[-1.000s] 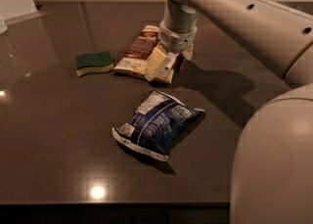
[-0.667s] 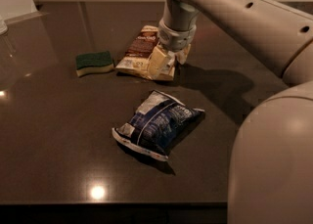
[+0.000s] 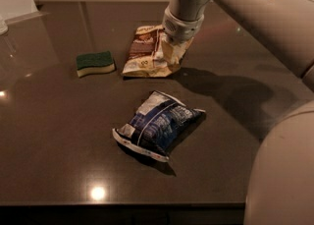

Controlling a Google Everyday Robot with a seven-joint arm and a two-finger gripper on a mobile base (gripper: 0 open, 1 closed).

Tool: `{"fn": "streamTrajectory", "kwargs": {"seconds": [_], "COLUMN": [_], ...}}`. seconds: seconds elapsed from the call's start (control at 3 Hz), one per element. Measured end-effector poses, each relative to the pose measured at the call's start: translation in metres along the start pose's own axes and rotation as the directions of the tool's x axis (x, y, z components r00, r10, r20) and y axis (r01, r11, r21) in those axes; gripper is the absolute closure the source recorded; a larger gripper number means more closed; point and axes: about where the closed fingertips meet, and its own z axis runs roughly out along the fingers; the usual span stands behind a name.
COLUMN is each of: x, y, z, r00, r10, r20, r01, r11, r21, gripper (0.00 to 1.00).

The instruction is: Move brown chip bag near blue chip bag

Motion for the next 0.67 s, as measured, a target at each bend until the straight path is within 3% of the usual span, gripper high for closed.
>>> {"fn": "streamTrajectory", "kwargs": {"seconds": [0.33,0.67], "x": [0.004,0.014], "y": [0.012,0.032], "z": [-0.032,-0.064], "r00": [0.996,0.985], "r10": [-0.076,-0.157], "r20": [0.038,0.073], "r01": [0.076,0.159], "r11": [0.9971,0.9872], "r21": [0.004,-0.013], "gripper": [1.00,1.00]}}
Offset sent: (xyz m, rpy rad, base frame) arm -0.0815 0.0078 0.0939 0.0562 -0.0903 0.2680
